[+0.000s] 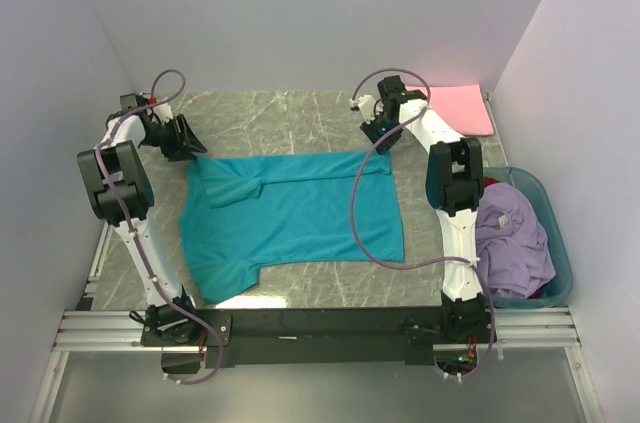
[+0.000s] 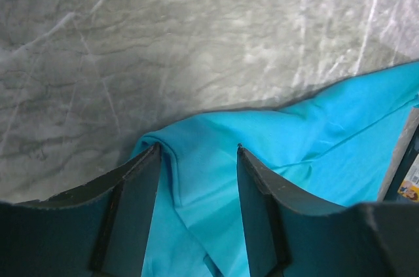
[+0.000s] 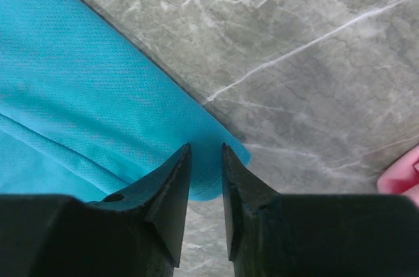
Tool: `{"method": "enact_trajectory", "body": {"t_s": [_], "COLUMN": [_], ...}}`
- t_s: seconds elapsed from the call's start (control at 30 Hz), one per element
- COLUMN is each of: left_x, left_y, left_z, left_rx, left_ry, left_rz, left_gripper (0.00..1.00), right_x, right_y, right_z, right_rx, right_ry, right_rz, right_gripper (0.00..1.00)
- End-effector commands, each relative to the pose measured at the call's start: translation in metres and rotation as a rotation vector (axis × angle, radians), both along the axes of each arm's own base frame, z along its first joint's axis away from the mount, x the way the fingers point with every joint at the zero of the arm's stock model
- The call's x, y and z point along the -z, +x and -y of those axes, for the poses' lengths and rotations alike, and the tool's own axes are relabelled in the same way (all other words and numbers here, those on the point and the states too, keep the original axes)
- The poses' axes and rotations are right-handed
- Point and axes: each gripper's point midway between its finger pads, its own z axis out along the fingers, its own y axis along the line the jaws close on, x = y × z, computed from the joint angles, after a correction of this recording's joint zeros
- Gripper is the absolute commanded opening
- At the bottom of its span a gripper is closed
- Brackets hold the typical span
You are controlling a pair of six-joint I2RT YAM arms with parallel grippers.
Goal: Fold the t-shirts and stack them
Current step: Fold the tshirt
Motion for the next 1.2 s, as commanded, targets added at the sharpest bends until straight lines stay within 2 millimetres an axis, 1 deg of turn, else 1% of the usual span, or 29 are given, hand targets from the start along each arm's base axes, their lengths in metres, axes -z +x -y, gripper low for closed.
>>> {"method": "enact_trajectory", "body": {"t_s": [0.0,0.07,0.13,0.17,0.2,0.23,0.27,0.3,0.37,0.4,0.47,0.5,0.57,0.6,0.63,0.67,0.7,0.73,0.77,0.8,0.83,0.87,0.9,0.97,1.0,1.03,1.07,1.1,1.17], "left_x": [0.008,0.014,0.016,0.018,0.018,0.019,0.018,0.018,0.017,0.016,0.013,0.01,0.005,-0.001,-0.008,-0.027,-0.035,-0.037,-0.043,-0.055,-0.059,-0.067,-0.066,-0.061,-0.063,-0.053,-0.05,-0.042,-0.035], "left_y": [0.004,0.003,0.003,0.003,0.004,0.004,0.006,0.007,0.009,0.011,0.012,0.013,0.012,0.01,0.007,0.006,0.004,-0.003,-0.006,-0.012,-0.019,-0.024,-0.031,-0.048,-0.054,-0.065,-0.073,-0.085,-0.096], "left_z": [0.001,-0.002,-0.004,-0.005,-0.006,-0.007,-0.008,-0.011,-0.015,-0.019,-0.023,-0.026,-0.024,-0.022,-0.019,-0.019,-0.02,-0.021,-0.019,-0.019,-0.017,-0.013,-0.009,0.0,0.006,0.009,0.013,0.02,0.025], "left_rx": [-0.017,-0.026,-0.03,-0.035,-0.038,-0.04,-0.042,-0.049,-0.063,-0.073,-0.086,-0.09,-0.062,-0.044,-0.018,-0.008,-0.001,0.017,0.027,0.061,0.076,0.099,0.122,0.181,0.199,0.216,0.226,0.243,0.246], "left_ry": [-0.022,-0.01,-0.003,0.005,0.01,0.015,0.018,0.028,0.033,0.038,0.044,0.049,0.046,0.036,0.02,0.031,0.047,0.074,0.084,0.121,0.12,0.128,0.131,0.135,0.144,0.141,0.137,0.131,0.13], "left_rz": [-0.01,-0.023,-0.03,-0.031,-0.028,-0.029,-0.025,-0.021,-0.017,-0.011,0.0,0.01,0.018,0.025,0.041,0.086,0.111,0.125,0.14,0.179,0.176,0.188,0.176,0.149,0.149,0.121,0.103,0.079,0.053], "left_gripper": [0.55,0.54,0.5,0.42,0.38,0.31,0.16,0.11,0.01,0.0,0.0,0.01,0.13,0.21,0.34,0.39,0.43,0.5,0.52,0.54,0.55,0.56,0.56,0.56,0.56,0.57,0.57,0.57,0.57], "right_x": [0.002,0.004,0.007,0.008,0.01,0.011,0.011,0.011,0.011,0.012,0.01,0.009,0.003,-0.014,-0.019,-0.028,-0.053,-0.053,-0.06,-0.074,-0.075,-0.077,-0.079,-0.074,-0.073,-0.068,-0.065,-0.061,-0.051], "right_y": [0.005,0.004,0.004,0.003,0.004,0.005,0.007,0.007,0.01,0.01,0.013,0.014,0.013,0.015,0.01,0.007,0.005,-0.002,-0.006,-0.01,-0.015,-0.019,-0.023,-0.032,-0.036,-0.041,-0.045,-0.051,-0.061], "right_z": [0.003,0.003,0.005,0.007,0.007,0.011,0.012,0.011,0.015,0.013,0.015,0.017,0.017,0.015,0.014,0.009,0.008,0.008,0.007,0.005,0.005,0.006,0.006,0.007,0.007,0.007,0.007,0.004,0.0], "right_rx": [-0.01,-0.019,-0.02,-0.021,-0.02,-0.015,-0.01,-0.014,-0.004,-0.007,0.004,0.007,0.008,0.013,0.01,-0.002,-0.007,-0.015,-0.023,-0.031,-0.038,-0.055,-0.063,-0.09,-0.097,-0.109,-0.124,-0.14,-0.167], "right_ry": [-0.037,-0.046,-0.069,-0.078,-0.085,-0.106,-0.116,-0.115,-0.13,-0.134,-0.152,-0.157,-0.147,-0.128,-0.116,-0.084,-0.064,-0.059,-0.049,-0.037,-0.035,-0.037,-0.04,-0.055,-0.063,-0.07,-0.077,-0.083,-0.096], "right_rz": [0.02,0.01,0.006,0.004,0.005,0.009,0.015,0.012,0.014,0.013,0.025,0.029,0.034,0.065,0.066,0.074,0.119,0.112,0.122,0.138,0.128,0.12,0.113,0.083,0.075,0.057,0.045,0.024,-0.005], "right_gripper": [0.3,0.28,0.25,0.24,0.24,0.24,0.24,0.24,0.24,0.22,0.22,0.22,0.25,0.27,0.29,0.33,0.36,0.38,0.4,0.41,0.42,0.46,0.46,0.46,0.46,0.46,0.45,0.45,0.44]}}
